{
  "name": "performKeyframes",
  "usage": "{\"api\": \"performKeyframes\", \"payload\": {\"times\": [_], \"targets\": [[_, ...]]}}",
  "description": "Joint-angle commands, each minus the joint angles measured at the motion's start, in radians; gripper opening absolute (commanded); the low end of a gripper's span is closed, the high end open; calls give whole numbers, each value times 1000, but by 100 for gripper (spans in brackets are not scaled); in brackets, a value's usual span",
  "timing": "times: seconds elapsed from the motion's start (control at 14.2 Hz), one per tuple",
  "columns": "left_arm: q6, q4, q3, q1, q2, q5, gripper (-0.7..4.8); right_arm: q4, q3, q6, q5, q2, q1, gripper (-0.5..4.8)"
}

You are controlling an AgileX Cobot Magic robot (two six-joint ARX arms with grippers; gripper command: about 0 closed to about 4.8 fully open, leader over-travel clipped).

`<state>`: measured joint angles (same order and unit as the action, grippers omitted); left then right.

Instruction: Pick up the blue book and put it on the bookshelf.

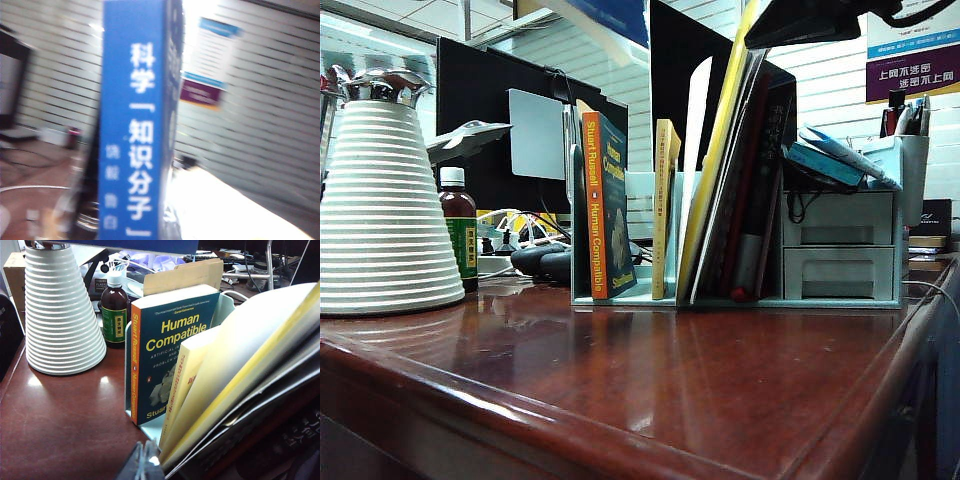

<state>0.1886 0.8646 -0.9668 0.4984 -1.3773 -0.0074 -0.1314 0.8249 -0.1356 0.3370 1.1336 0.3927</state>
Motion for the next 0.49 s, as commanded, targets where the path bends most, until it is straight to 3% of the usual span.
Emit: {"api": "performKeyframes", "payload": {"times": [0.07,0.49], "targets": [[-11,99,-47,21,-66,-90,-5,-16,3,11,17,-13,3,-1],[-16,146,-199,27,-337,-158,-6,-31,3,13,53,-79,4,-1]]}}
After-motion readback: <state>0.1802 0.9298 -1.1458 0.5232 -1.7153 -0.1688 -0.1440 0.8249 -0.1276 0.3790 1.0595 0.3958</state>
